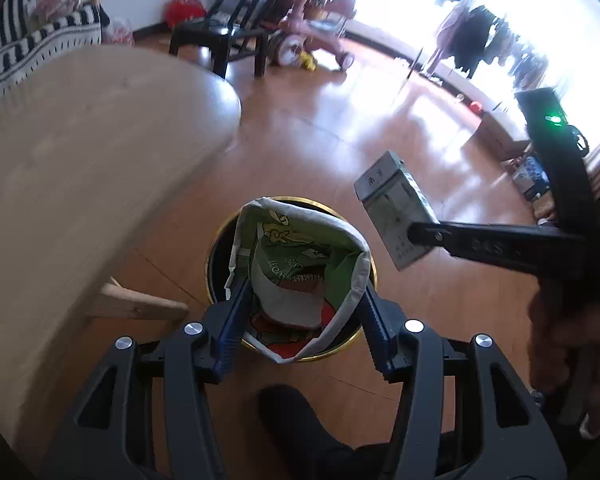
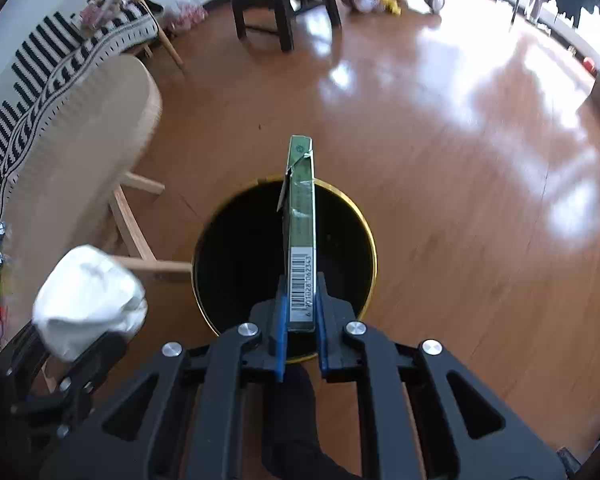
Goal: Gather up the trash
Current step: 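Carry both items to the black bin and open both tools to drop them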
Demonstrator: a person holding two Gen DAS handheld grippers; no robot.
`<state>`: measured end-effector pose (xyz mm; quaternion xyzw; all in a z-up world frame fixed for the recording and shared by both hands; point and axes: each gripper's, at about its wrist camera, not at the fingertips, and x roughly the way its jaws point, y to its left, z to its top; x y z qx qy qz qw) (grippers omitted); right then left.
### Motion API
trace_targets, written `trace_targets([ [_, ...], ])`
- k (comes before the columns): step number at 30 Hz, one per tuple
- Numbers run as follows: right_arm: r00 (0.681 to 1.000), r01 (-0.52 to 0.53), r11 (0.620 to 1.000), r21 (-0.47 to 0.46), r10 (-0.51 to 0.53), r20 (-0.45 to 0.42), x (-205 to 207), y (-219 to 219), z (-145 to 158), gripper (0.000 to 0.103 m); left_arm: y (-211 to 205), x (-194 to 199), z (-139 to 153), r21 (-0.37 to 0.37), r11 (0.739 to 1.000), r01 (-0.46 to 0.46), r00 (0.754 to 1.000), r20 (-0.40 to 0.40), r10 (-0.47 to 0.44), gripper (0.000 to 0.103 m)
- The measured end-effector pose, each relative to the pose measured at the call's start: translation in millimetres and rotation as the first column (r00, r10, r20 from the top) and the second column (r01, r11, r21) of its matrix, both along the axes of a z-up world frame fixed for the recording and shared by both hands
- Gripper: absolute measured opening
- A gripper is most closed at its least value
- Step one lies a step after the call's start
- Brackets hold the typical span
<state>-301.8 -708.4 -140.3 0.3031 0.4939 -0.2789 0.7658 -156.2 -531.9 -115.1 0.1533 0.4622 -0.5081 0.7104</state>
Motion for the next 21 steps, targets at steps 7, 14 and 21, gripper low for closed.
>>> trace_targets([
  [7, 0.999, 0.003, 0.999, 0.042, -0.005, 0.034, 1.4, -5.1, -4.9, 0.013, -34.9, 1.5, -28.8, 0.048, 0.999, 0.006, 1.000, -0.016, -0.005, 0.052],
  [14, 0.998, -0.001, 0.999, 0.044, -0.002, 0.058, -4.4, -6.3, 2.7, 0.013, -47.5, 5.0, -33.0, 0.055, 0.998, 0.008, 1.000, -0.019, -0.007, 0.053],
  [21, 0.999, 0.027, 0.998, 0.050, -0.029, 0.037, 6.4, -12.7, 6.2, 0.051, -46.6, 8.1, -40.0, 0.053, 0.999, -0.014, 0.999, -0.028, 0.015, 0.075],
])
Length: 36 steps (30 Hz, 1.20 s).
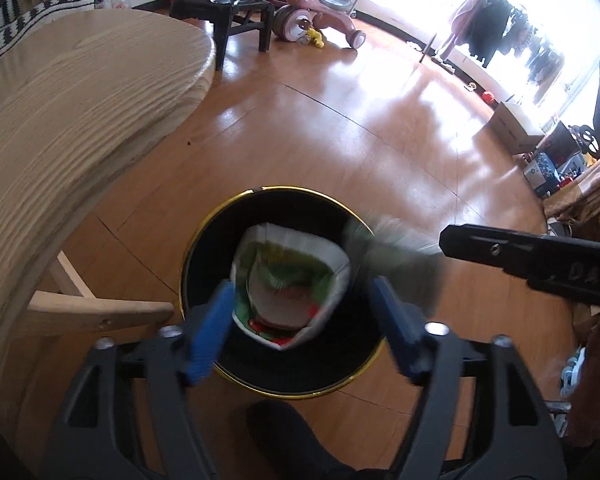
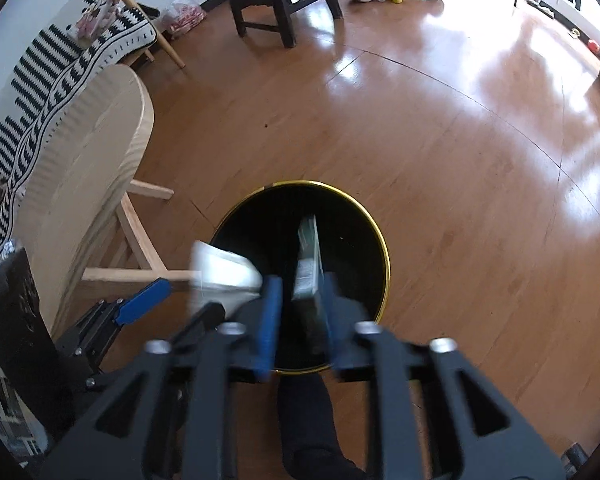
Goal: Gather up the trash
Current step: 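Carry both items to the black bin and open both tools to drop them, then grasp the red cigarette box with the left tool while the right tool grasps the purple toy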
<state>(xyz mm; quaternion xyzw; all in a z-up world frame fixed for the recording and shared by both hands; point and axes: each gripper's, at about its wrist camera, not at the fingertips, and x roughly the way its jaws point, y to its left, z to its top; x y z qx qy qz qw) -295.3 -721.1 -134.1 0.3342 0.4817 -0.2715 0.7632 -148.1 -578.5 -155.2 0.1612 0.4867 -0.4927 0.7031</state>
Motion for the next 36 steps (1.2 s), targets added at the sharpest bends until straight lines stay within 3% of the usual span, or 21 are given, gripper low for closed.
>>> trace_targets([
  [2, 1.000, 0.023, 0.999, -0.026, -0.022, 0.021, -0.9, 0.5, 9.5, 0.072, 2.7, 0.7, 0.2, -0.007, 1.000, -0.010, 1.000, -0.004, 0.010, 0.080],
  [8, 0.995, 0.026, 0.993, -0.111, -0.015, 0.096, 18.0, 20.6, 55.7, 0.074, 31.3, -1.4, 29.2, -0.039, 0.999, 0.000, 1.000, 0.013, 0.001, 0.087],
  [11, 0.987, -0.027, 0.982, -0.189, 0.056, 0.149, 43.7, 50.1, 88.9, 0.080, 76.1, 10.7, 62.4, -0.070, 0.997, -0.044, 0.999, 0.029, 0.046, 0.092],
  [15, 0.954, -0.143, 0.956, -0.254, 0.202, 0.222, 90.8, 113.1, 124.2, 0.085, 161.9, 37.9, 106.0, -0.087, 0.983, -0.161, 0.976, 0.133, 0.171, 0.096],
  [18, 0.904, -0.265, 0.921, -0.284, 0.340, 0.259, 133.4, 178.1, 141.6, 0.089, 242.6, 70.3, 128.2, -0.083, 0.947, -0.309, 0.927, 0.197, 0.320, 0.096],
  [22, 0.806, -0.434, 0.838, -0.331, 0.525, 0.272, 192.6, 279.6, 152.0, 0.090, 357.7, 110.6, 144.6, -0.102, 0.862, -0.497, 0.811, 0.298, 0.503, 0.097],
  [24, 0.745, -0.522, 0.781, -0.343, 0.613, 0.262, 222.5, 331.9, 150.8, 0.090, 421.0, 130.0, 143.8, -0.097, 0.797, -0.597, 0.732, 0.342, 0.589, 0.097],
  [28, 0.652, -0.621, 0.695, -0.363, 0.715, 0.253, 254.7, 416.8, 142.4, 0.090, 510.1, 157.3, 137.2, -0.066, 0.719, -0.692, 0.664, 0.332, 0.670, 0.097],
  [30, 0.612, -0.662, 0.657, -0.361, 0.752, 0.244, 269.2, 452.4, 134.8, 0.090, 552.5, 170.0, 132.3, -0.061, 0.663, -0.746, 0.615, 0.319, 0.721, 0.097],
  [33, 0.560, -0.716, 0.603, -0.353, 0.797, 0.227, 286.1, 498.4, 121.3, 0.090, 588.7, 191.8, 126.0, -0.054, 0.632, -0.773, 0.589, 0.312, 0.746, 0.097],
  [36, 0.522, -0.757, 0.554, -0.347, 0.832, 0.191, 302.9, 534.7, 101.8, 0.090, 602.5, 210.4, 112.5, -0.024, 0.652, -0.758, 0.601, 0.362, 0.713, 0.097],
])
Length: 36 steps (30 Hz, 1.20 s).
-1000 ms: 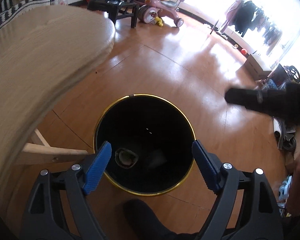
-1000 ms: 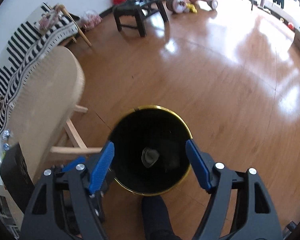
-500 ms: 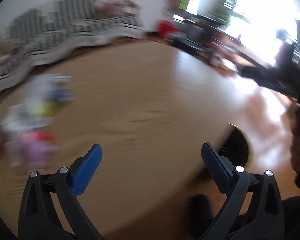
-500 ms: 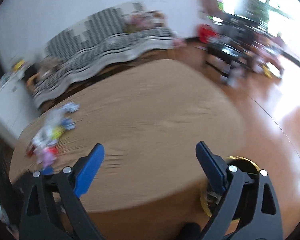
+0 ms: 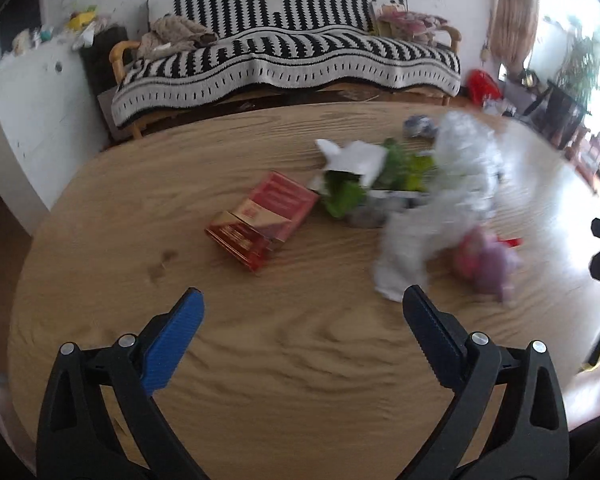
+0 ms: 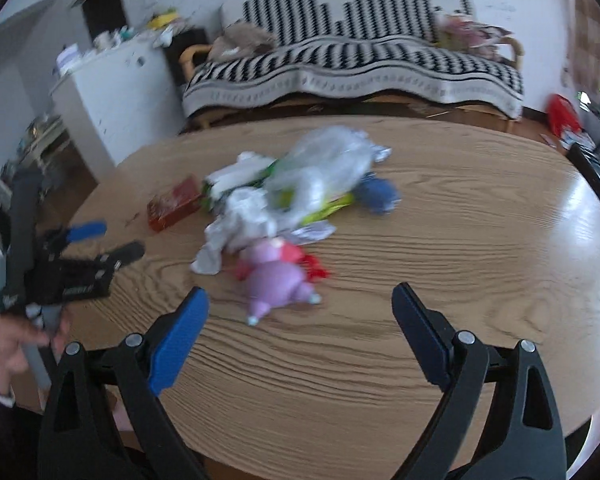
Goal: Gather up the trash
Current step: 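Grasp the red cigarette box with the left tool while the right tool grasps the purple toy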
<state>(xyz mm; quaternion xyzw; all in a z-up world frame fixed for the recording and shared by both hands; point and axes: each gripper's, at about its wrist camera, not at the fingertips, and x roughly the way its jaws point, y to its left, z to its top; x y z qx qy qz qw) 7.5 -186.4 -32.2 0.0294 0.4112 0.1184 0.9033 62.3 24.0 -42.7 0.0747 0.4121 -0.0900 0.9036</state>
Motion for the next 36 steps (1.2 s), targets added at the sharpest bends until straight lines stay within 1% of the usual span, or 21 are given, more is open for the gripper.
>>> trace_targets([
  [1, 1.000, -0.010, 1.000, -0.009, 0.010, -0.011, 5.2, 8.1, -5.9, 0.090, 6.1, 7.9, -8.6, 0.032, 0.999, 0.022, 1.000, 0.000, -0.022, 0.097],
  [3, 0.998, -0.032, 0.999, -0.023, 0.031, -0.048, 16.1, 23.9, -18.8, 0.090, 9.5, 33.2, -22.9, 0.070, 0.996, 0.046, 0.999, -0.018, -0.045, 0.097],
  [5, 0.994, -0.052, 0.998, -0.040, 0.048, -0.096, 27.2, 34.9, -35.4, 0.090, 15.5, 50.5, -33.5, 0.086, 0.994, 0.063, 0.998, -0.033, -0.060, 0.097],
  [9, 0.988, -0.086, 0.993, -0.084, 0.074, -0.137, 41.1, 50.6, -56.2, 0.090, 31.5, 82.4, -47.9, 0.062, 0.995, 0.082, 0.995, -0.065, -0.077, 0.097],
  [11, 0.987, -0.091, 0.990, -0.107, 0.075, -0.138, 46.5, 55.5, -62.0, 0.090, 36.0, 94.6, -55.7, 0.040, 0.995, 0.094, 0.993, -0.081, -0.091, 0.097],
  [13, 0.987, -0.094, 0.989, -0.118, 0.077, -0.141, 49.7, 57.2, -68.0, 0.090, 34.6, 102.6, -61.5, 0.031, 0.993, 0.112, 0.990, -0.092, -0.109, 0.097],
  [17, 0.986, -0.084, 0.990, -0.113, 0.067, -0.154, 57.2, 53.4, -74.5, 0.089, 25.2, 115.4, -62.3, 0.003, 0.991, 0.133, 0.986, -0.104, -0.132, 0.097],
  [19, 0.985, -0.077, 0.991, -0.113, 0.058, -0.164, 62.9, 49.4, -76.4, 0.084, 20.8, 120.1, -62.5, -0.004, 0.993, 0.120, 0.988, -0.100, -0.120, 0.097],
  [20, 0.983, -0.077, 0.991, -0.111, 0.057, -0.174, 66.1, 48.9, -78.0, 0.074, 18.4, 122.0, -63.8, -0.001, 0.993, 0.115, 0.988, -0.102, -0.114, 0.097],
  [21, 0.985, -0.071, 0.990, -0.120, 0.051, -0.167, 66.3, 48.0, -77.5, 0.064, 16.7, 123.2, -63.4, -0.001, 0.994, 0.108, 0.990, -0.096, -0.107, 0.096],
  [22, 0.986, -0.069, 0.989, -0.128, 0.049, -0.158, 65.0, 47.5, -76.3, 0.059, 16.1, 124.1, -63.1, 0.001, 0.995, 0.103, 0.990, -0.098, -0.103, 0.093],
  [23, 0.985, -0.073, 0.990, -0.119, 0.052, -0.164, 64.1, 47.0, -76.1, 0.055, 14.9, 123.9, -61.6, -0.007, 0.995, 0.095, 0.991, -0.095, -0.095, 0.083],
  [24, 0.985, -0.072, 0.991, -0.115, 0.053, -0.162, 61.6, 46.4, -74.8, 0.053, 15.7, 123.9, -60.3, -0.010, 0.996, 0.088, 0.992, -0.092, -0.089, 0.078],
  [26, 0.986, -0.081, 0.990, -0.119, 0.062, -0.155, 55.9, 45.4, -70.1, 0.051, 12.7, 121.1, -58.7, 0.006, 0.997, 0.073, 0.992, -0.099, -0.072, 0.074],
  [30, 0.991, -0.065, 0.994, -0.086, 0.054, -0.124, 37.7, 33.3, -52.1, 0.049, 9.1, 105.4, -56.5, 0.020, 0.997, 0.075, 0.992, -0.108, -0.072, 0.072],
  [33, 0.993, -0.049, 0.998, -0.035, 0.045, -0.106, 22.2, 16.7, -36.3, 0.049, 7.9, 92.4, -48.2, 0.037, 0.998, 0.060, 0.994, -0.098, -0.056, 0.072],
  [36, 0.996, -0.029, 0.999, -0.021, 0.027, -0.090, 11.6, -1.1, -23.3, 0.049, 9.0, 80.5, -33.1, 0.020, 1.000, 0.015, 0.996, -0.086, -0.014, 0.072],
])
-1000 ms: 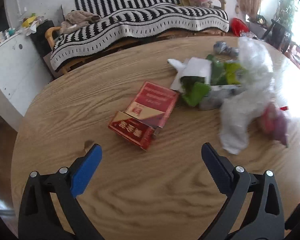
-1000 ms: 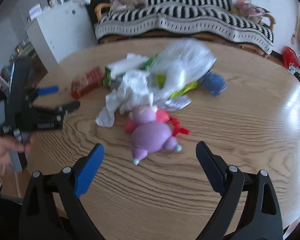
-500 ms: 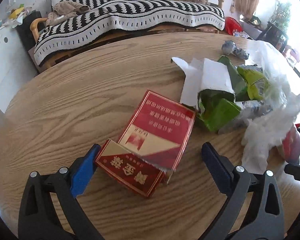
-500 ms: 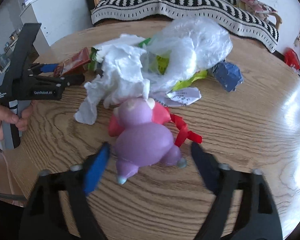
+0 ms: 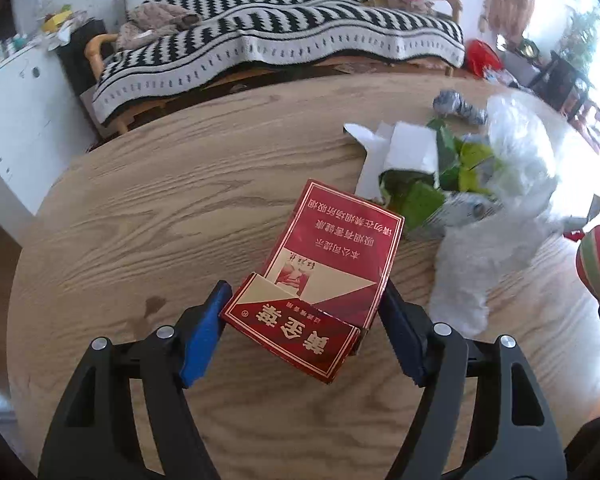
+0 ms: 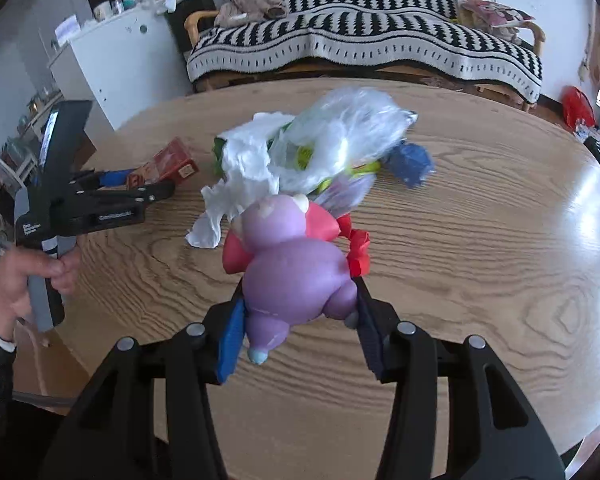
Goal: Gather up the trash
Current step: 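Grasp the red cigarette box with the left tool while the right tool grasps the purple toy, then carry both to the bin and open both tools to drop them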
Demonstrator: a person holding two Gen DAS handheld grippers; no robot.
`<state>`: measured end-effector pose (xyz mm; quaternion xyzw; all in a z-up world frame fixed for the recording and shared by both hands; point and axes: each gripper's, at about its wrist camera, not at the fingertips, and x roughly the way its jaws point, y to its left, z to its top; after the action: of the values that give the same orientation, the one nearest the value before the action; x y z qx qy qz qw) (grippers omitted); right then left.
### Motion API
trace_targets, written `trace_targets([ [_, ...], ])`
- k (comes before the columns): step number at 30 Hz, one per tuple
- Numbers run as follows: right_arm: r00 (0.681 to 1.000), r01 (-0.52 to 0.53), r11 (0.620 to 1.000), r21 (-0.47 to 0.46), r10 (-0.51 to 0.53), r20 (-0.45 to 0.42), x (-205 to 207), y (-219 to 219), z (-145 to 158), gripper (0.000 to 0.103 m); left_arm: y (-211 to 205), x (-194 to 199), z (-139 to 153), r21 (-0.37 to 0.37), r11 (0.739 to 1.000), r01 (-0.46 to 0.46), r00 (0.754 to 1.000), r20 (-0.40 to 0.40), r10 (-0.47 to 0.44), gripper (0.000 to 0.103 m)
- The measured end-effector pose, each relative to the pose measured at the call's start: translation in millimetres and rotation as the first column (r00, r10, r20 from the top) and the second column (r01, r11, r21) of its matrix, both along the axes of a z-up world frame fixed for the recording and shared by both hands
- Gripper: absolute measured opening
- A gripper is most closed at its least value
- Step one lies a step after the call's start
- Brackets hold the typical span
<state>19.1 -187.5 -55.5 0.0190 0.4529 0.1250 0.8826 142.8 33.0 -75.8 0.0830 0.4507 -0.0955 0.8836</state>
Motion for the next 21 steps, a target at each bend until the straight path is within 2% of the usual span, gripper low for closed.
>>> trace_targets([
  [5, 0.999, 0.046, 0.999, 0.010, -0.047, 0.025, -22.0, -31.0, 17.7, 0.049, 0.6, -21.5, 24.7, -0.005, 0.996, -0.090, 0.996, 0.024, 0.090, 0.071],
  [9, 0.996, 0.081, 0.997, -0.019, -0.080, 0.046, -39.2, -55.5, 26.1, 0.049, -4.7, -32.7, 40.7, -0.033, 0.991, -0.132, 0.991, 0.001, 0.132, 0.071],
  [11, 0.994, 0.099, 0.995, -0.021, -0.097, 0.057, -46.3, -64.8, 29.3, 0.049, -12.3, -38.1, 45.3, -0.034, 0.991, -0.126, 0.992, -0.005, 0.126, 0.071],
  [16, 0.981, 0.182, 0.983, -0.007, -0.181, 0.075, -63.5, -104.9, 38.1, 0.049, -42.3, -60.2, 60.4, -0.062, 0.993, -0.096, 0.995, 0.035, 0.099, 0.071],
  [18, 0.969, 0.232, 0.973, 0.008, -0.232, 0.084, -71.6, -130.8, 43.1, 0.049, -57.7, -71.4, 60.8, -0.100, 0.992, -0.074, 0.995, 0.053, 0.080, 0.071],
  [21, 0.950, 0.299, 0.954, 0.019, -0.299, 0.092, -80.0, -167.1, 47.4, 0.049, -90.8, -81.2, 57.2, -0.154, 0.988, -0.022, 0.999, 0.036, 0.027, 0.071],
])
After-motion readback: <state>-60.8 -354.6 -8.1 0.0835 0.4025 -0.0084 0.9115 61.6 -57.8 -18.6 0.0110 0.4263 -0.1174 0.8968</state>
